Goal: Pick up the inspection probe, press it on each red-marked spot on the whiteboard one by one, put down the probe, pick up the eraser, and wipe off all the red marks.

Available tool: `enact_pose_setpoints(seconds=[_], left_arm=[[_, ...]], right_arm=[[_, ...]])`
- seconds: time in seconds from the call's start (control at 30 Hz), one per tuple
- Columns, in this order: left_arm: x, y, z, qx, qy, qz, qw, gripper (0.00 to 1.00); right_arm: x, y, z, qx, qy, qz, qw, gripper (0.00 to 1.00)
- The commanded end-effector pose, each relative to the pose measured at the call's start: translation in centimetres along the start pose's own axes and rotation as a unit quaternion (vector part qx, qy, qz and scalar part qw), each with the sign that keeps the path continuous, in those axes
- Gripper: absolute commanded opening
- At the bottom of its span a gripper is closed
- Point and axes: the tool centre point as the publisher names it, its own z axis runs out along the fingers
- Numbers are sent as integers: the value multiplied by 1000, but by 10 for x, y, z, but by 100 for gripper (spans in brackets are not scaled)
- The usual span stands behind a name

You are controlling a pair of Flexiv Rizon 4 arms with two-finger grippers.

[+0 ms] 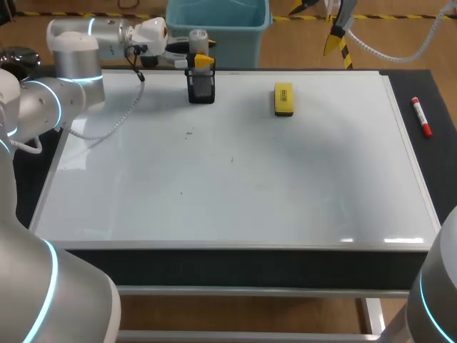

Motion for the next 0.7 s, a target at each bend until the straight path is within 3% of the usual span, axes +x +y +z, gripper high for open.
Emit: enact_pose_setpoints(seconds=[0.03, 0.23, 0.27, 0.3, 0.33, 0.5, 0.7], left_arm=[[-8, 4, 0, 3, 115, 1, 993, 0], [-8, 5, 0, 7, 131, 2, 991, 0], [-9, 5, 0, 9, 136, 1, 991, 8], [-9, 5, 0, 7, 135, 1, 991, 73], [-9, 5, 0, 4, 133, 0, 991, 100], [-8, -6, 0, 5, 132, 2, 991, 100], [1, -35, -5, -17, 133, 27, 991, 100]], right_arm=[[-1, 0, -1, 2, 3, 0, 1000, 100], [-1, 0, -1, 2, 3, 0, 1000, 100], [-1, 0, -1, 2, 3, 0, 1000, 100], [-1, 0, -1, 2, 3, 0, 1000, 100], [-1, 0, -1, 2, 3, 0, 1000, 100], [-1, 0, -1, 2, 3, 0, 1000, 100], [-1, 0, -1, 2, 3, 0, 1000, 100]])
